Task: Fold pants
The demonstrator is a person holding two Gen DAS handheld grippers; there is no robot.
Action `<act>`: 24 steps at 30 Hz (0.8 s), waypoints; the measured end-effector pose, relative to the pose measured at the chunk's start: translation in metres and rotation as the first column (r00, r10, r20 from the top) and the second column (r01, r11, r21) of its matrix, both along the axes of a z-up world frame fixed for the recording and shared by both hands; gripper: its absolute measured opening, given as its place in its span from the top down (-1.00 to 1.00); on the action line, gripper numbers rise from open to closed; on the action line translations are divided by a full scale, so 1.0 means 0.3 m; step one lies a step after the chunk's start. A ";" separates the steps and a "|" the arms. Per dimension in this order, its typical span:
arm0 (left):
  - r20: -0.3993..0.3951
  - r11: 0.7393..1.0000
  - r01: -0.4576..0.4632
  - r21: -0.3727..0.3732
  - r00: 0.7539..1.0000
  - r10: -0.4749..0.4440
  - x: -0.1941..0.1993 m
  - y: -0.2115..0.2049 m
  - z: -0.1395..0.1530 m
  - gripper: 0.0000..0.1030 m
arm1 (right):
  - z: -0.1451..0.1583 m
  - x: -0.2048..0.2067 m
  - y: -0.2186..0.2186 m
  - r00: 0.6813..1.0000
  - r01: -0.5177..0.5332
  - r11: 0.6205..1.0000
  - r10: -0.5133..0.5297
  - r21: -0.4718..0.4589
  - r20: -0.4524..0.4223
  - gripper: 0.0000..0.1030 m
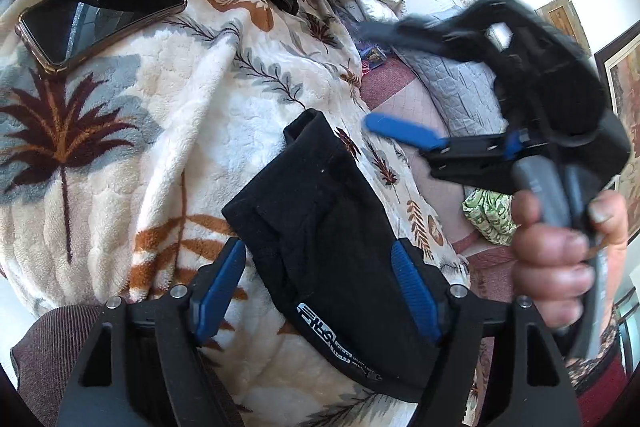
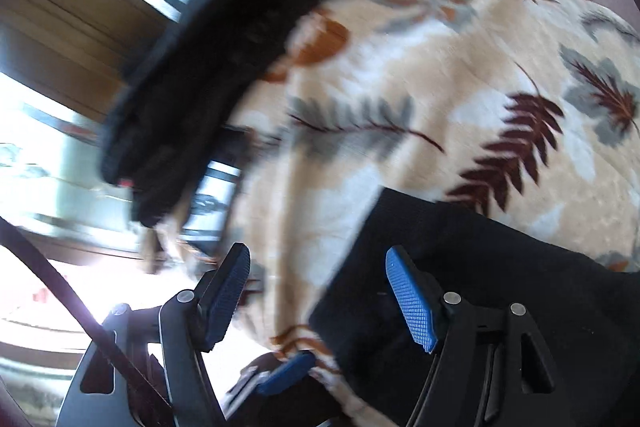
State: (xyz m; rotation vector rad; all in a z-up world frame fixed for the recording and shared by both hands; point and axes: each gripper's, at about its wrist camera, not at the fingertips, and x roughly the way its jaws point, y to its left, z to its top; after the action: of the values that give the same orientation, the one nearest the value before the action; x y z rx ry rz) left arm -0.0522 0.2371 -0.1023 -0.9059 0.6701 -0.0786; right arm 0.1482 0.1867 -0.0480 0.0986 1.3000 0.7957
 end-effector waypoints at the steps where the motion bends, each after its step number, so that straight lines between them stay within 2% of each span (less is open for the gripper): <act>1: -0.001 1.000 -0.004 0.004 1.000 0.004 -0.004 -0.001 0.005 -0.45 | 0.041 -0.001 -0.021 1.000 -0.003 0.999 0.003 0.044 0.012 -0.48; 4: -0.027 1.000 -0.010 0.014 1.000 0.011 -0.043 0.008 0.045 -0.45 | 0.151 0.004 -0.103 0.996 0.019 0.993 -0.028 0.115 0.082 -0.48; 7: -0.012 0.993 -0.058 0.100 0.998 0.060 -0.105 0.017 0.152 -0.45 | 0.217 0.018 -0.290 0.981 0.090 0.991 -0.106 0.102 0.164 -0.48; 10: 0.048 0.987 -0.039 0.158 0.998 0.031 -0.093 0.000 0.272 -0.48 | 0.186 0.056 -0.515 0.952 0.206 0.978 -0.205 0.018 0.229 -0.48; 13: 0.040 0.972 0.035 0.232 0.998 -0.045 0.003 -0.070 0.307 -0.53 | 0.105 0.088 -0.720 0.932 0.312 0.949 -0.294 -0.052 0.212 -0.45; 16: -0.040 0.937 0.147 0.316 0.989 -0.142 0.134 -0.175 0.256 -0.53 | 0.001 0.103 -0.856 0.921 0.360 0.926 -0.333 -0.114 0.201 -0.45; 18: -0.117 0.921 0.215 0.324 0.976 -0.187 0.221 -0.226 0.175 -0.53 | -0.049 0.121 -0.899 0.920 0.369 0.922 -0.345 -0.119 0.184 -0.45; 20: -0.210 0.914 0.249 0.319 0.960 -0.188 0.283 -0.246 0.076 -0.53 | -0.094 0.135 -0.933 0.924 0.369 0.922 -0.349 -0.116 0.158 -0.45; 21: -0.224 0.911 0.240 0.335 0.960 -0.170 0.295 -0.246 0.042 -0.53 | -0.114 0.138 -0.943 0.926 0.364 0.924 -0.346 -0.113 0.154 -0.45; 24: -0.171 0.898 0.222 0.380 0.971 -0.168 0.275 -0.249 0.019 -0.52 | -0.153 0.143 -0.922 0.938 0.320 0.940 -0.299 -0.114 0.173 -0.41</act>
State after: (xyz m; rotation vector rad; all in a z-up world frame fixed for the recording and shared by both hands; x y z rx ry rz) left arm 0.0304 0.1623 -0.0967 -0.4519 0.8662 -0.0578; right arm 0.1911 -0.0899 -0.0939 0.1240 1.1539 0.4309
